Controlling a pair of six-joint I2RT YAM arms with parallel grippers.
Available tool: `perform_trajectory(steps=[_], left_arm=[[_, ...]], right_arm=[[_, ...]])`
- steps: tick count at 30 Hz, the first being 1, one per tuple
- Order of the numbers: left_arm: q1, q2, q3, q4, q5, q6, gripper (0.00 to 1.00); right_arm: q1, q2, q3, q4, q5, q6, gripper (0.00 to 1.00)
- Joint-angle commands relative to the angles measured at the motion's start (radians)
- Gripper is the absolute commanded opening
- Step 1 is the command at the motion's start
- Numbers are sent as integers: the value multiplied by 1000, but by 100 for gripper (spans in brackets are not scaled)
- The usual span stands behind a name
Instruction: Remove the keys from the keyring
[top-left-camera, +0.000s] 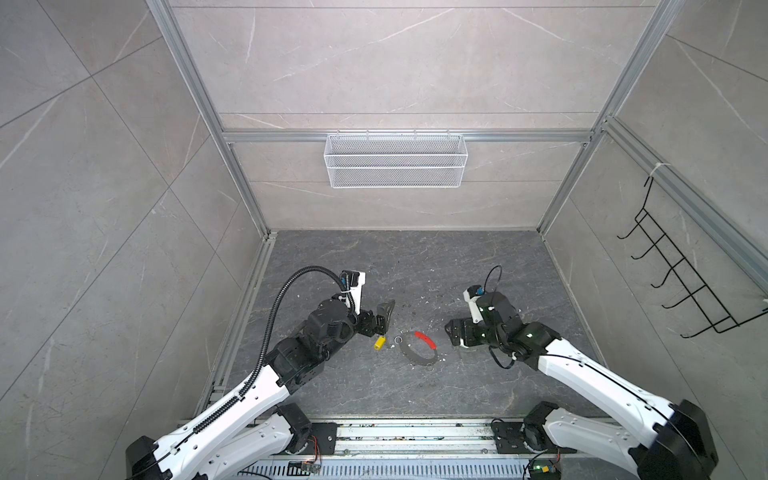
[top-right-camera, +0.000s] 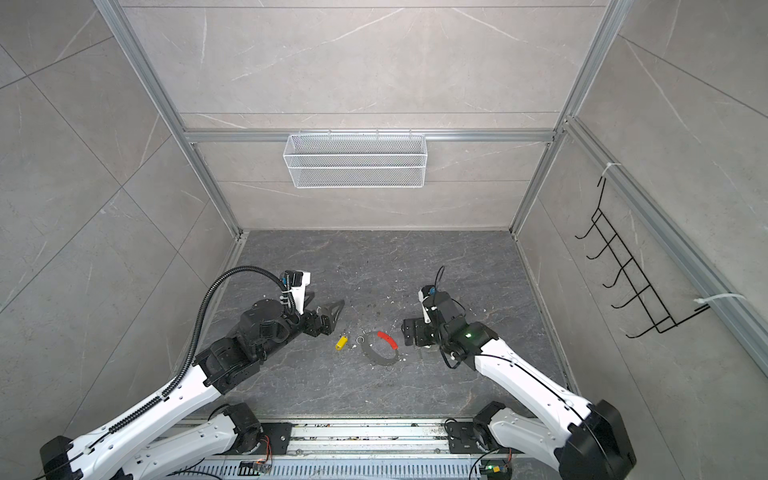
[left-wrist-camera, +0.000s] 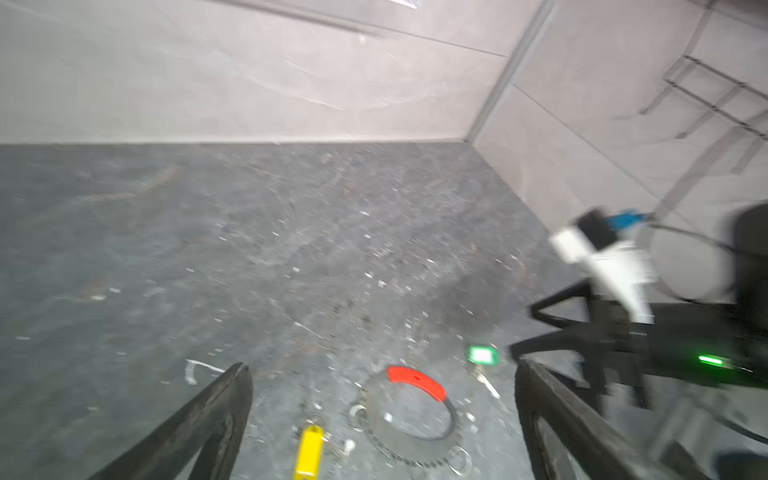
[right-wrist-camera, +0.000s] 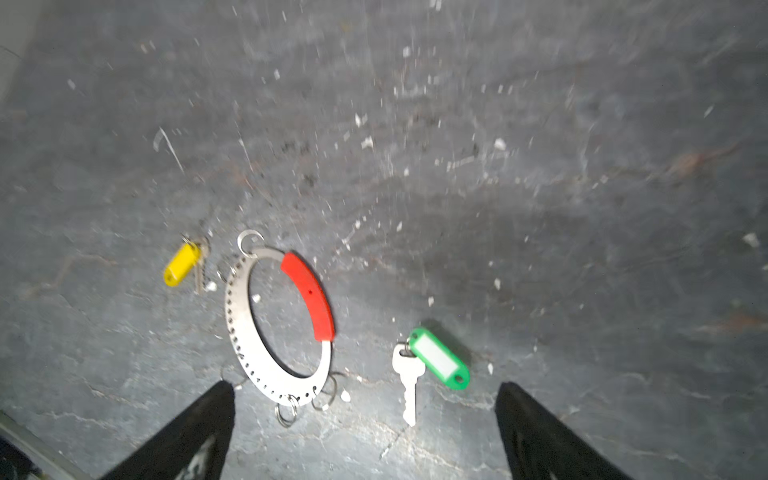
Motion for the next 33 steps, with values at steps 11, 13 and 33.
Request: perform_trajectory(steps=[11, 13, 33], left_arm=[[303, 84, -44, 191, -341, 141, 100], [329, 131, -82, 280, -404, 222, 100], [735, 557, -325, 750, -189, 315, 99]], right_arm=[[-4, -232, -21, 271, 305, -67, 100], [-4, -232, -34, 295, 321, -68, 100], [-28, -187, -66, 442, 497, -94, 100]])
